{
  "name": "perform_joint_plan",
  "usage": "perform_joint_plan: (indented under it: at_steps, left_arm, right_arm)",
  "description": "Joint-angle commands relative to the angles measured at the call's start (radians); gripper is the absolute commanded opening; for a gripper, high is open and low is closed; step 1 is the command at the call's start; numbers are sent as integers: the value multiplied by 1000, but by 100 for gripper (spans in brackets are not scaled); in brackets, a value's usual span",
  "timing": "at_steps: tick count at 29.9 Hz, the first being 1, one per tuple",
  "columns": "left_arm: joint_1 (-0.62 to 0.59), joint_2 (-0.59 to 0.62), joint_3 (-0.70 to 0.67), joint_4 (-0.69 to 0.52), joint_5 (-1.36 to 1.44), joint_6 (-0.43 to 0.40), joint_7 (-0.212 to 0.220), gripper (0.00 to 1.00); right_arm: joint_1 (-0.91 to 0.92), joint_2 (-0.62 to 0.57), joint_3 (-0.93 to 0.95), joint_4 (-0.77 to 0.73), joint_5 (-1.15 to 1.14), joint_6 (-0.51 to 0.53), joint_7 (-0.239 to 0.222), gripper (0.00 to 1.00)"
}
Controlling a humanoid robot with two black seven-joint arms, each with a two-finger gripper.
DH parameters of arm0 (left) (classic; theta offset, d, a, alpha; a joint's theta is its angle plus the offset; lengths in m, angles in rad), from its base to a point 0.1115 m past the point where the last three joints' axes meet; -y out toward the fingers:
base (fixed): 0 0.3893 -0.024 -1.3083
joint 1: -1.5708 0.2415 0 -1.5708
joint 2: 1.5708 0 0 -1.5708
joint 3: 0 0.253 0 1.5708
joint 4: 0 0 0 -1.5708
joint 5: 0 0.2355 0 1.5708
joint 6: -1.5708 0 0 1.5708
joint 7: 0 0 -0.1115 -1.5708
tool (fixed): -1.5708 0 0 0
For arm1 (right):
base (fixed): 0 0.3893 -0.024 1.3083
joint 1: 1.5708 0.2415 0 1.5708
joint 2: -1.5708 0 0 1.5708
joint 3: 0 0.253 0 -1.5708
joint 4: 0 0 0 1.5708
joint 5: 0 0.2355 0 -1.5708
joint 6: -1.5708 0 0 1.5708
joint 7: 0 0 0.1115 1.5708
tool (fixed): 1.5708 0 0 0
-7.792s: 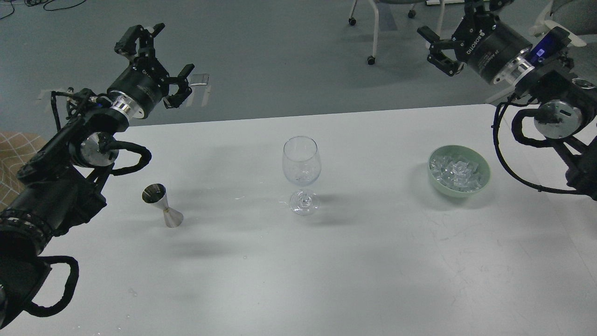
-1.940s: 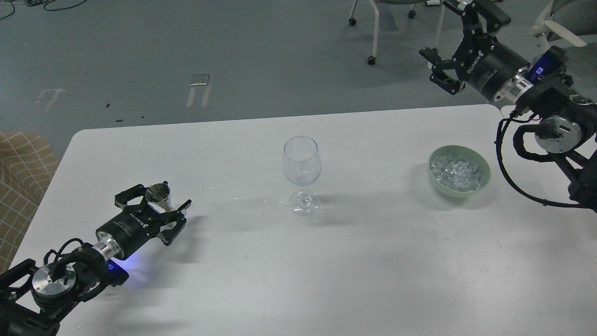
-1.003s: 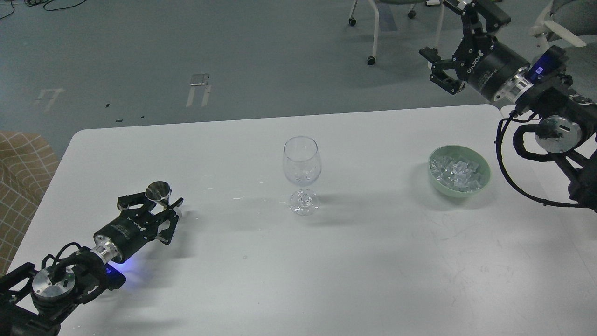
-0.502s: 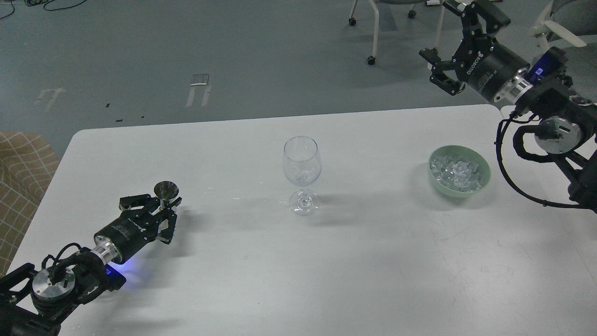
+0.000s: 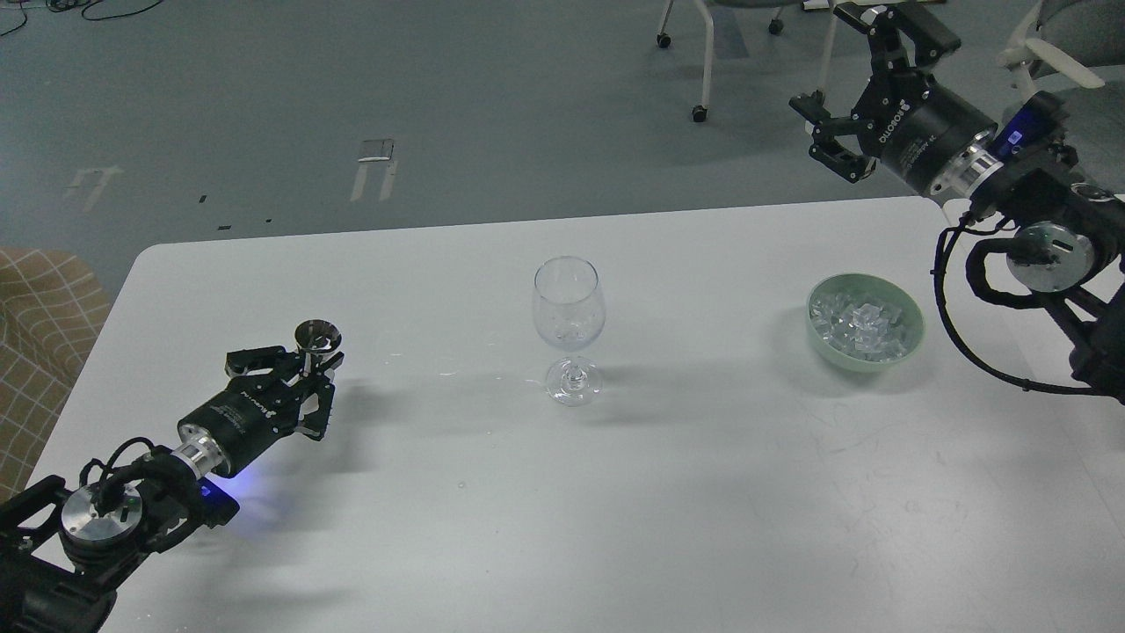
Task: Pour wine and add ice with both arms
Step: 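Lift the jigger with the left gripper and carry it over the wine glass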
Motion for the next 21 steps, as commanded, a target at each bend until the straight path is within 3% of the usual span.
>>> perform_joint_plan:
  at_steps: [1, 15, 21]
  left_arm:
    - [-25, 0, 0, -4, 0, 0, 2, 1]
    - [-180, -3, 0, -57, 0, 0, 115, 2]
    - [-235, -27, 1, -63, 2, 0, 118, 2]
  right_arm:
    - [1, -1, 1, 0, 0, 0, 0, 100]
    - [1, -3, 1, 0, 0, 0, -2, 100]
    - [0, -1, 1, 0, 0, 0, 0, 100]
